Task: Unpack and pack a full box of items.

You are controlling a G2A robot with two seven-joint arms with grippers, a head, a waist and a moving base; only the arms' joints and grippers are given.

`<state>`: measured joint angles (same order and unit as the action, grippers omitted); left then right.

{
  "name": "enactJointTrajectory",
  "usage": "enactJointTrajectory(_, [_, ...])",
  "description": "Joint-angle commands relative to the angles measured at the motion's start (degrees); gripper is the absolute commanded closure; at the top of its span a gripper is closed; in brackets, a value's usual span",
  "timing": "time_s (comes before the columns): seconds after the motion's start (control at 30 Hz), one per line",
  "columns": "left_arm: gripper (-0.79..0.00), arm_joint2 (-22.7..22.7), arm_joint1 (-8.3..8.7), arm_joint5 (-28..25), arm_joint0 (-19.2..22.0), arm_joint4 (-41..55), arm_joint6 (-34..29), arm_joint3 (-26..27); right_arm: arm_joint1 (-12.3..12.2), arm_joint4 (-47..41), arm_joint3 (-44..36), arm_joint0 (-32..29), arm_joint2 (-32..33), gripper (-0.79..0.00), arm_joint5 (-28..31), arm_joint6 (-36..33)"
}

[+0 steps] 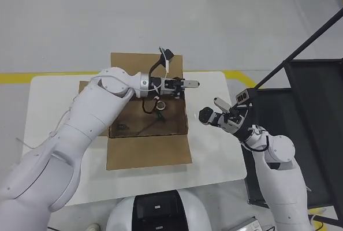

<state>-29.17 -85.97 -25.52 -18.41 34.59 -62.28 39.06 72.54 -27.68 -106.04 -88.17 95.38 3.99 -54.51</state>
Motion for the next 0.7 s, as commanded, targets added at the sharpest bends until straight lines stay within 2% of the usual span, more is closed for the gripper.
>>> enactJointTrajectory(0.0, [-0.785, 1.12, -1.65, 0.05, 0.46, 0.01, 0.37, -1.65, -0.18, -1.43, -0.40, -0.51, 0.29, -0.785, -0.10, -2.05])
enactJointTrajectory(0.17, [-0.785, 4.15, -5.56, -1.37, 2.43, -4.60, 3.64, -6.51, -0.69, -1.33, -0.08, -0.89, 0.10, -0.785, -1.55, -4.86])
enactJointTrajectory(0.27, [-0.785, 4.79, -7.52, -1.24, 3.21, -5.05, 4.02, -9.85, -1.01, 4.38, 1.72, 0.10, -1.40, -0.785, -4.32, -2.48])
enactJointTrajectory(0.37, [-0.785, 5.28, -9.14, -2.79, 4.32, -5.79, 1.75, -12.76, -1.13, 9.25, 2.56, 0.38, -3.48, -0.785, -6.18, 1.02])
enactJointTrajectory(0.5, [-0.785, 4.68, -10.36, -5.03, 5.37, -5.36, -0.64, -17.91, -1.40, 12.19, 2.68, -0.62, -2.51, -0.785, -6.75, 5.63])
enactJointTrajectory(0.67, [-0.785, 3.01, -10.58, -7.62, 6.39, -4.10, -3.92, -20.64, -1.51, 9.98, 2.71, 0.23, -2.48, -0.785, -6.71, 7.30])
